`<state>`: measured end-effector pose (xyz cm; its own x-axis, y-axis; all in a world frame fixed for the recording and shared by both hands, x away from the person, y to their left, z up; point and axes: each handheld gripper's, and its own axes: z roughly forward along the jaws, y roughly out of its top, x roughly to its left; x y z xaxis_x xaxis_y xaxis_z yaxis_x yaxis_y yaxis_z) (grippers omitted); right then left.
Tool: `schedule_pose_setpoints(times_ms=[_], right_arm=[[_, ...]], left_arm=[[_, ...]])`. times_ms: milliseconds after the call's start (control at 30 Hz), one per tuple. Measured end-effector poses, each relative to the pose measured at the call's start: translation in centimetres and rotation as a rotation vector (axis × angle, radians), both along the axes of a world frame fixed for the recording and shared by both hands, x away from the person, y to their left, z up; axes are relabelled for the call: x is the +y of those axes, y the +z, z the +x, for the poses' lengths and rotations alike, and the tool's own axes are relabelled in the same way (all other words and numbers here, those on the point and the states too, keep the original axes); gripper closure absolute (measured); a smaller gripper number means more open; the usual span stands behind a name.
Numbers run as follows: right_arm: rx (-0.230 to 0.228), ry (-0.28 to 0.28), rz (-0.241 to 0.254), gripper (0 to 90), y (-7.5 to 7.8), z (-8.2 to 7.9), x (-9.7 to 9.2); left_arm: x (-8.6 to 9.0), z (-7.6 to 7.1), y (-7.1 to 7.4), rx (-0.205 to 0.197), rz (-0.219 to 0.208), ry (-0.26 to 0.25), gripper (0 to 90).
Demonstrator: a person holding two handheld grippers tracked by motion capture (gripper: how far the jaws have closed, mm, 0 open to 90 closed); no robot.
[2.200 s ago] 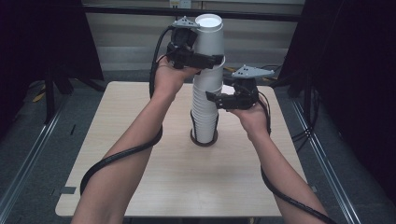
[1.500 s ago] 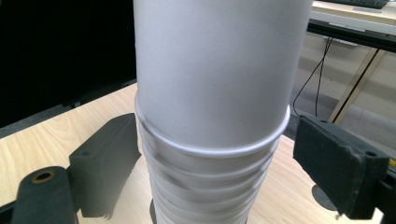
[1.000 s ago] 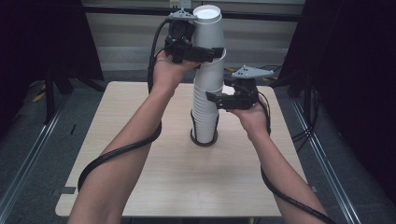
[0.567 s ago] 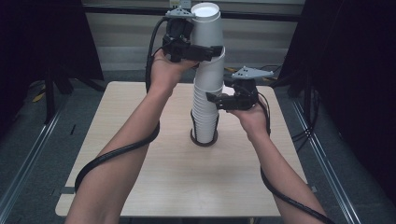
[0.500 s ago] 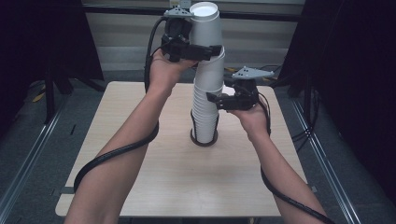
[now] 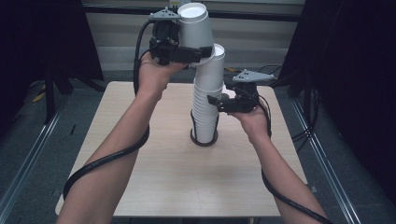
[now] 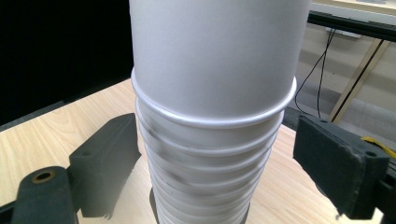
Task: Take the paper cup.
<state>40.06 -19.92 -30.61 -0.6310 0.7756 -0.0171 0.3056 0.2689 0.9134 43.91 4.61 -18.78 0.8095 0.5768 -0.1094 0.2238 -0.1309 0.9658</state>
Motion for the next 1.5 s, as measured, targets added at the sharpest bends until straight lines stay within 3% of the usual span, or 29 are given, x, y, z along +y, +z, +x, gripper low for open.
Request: schedule_pose_setpoints(times_ms=[233,600,867,1333,1500], right_arm=[[0.006,0.002,0.012,13.7,-0.2,-0.3,-0.3],[0.017,0.030,0.002,13.7,-0.3,-0.7,-0.3],[0.030,0.059,0.003,13.8,-0.4,-1.3,-0.4],[0.049,0.113,-0.019,14.7,-1.0,-2.2,-0.9],[0.061,0.134,-0.022,14.8,-1.5,-2.6,-1.3]], left_arm=[[1.8,-0.5,-0.8,0.016,-0.020,0.006,14.6],[4.9,-1.5,-1.0,0.014,-0.017,0.029,14.5],[6.6,-2.3,-3.2,0.047,0.002,0.015,14.6],[7.5,-2.2,-7.0,0.108,0.037,0.001,14.6],[7.2,-2.4,-8.4,0.127,0.080,-0.016,14.6]])
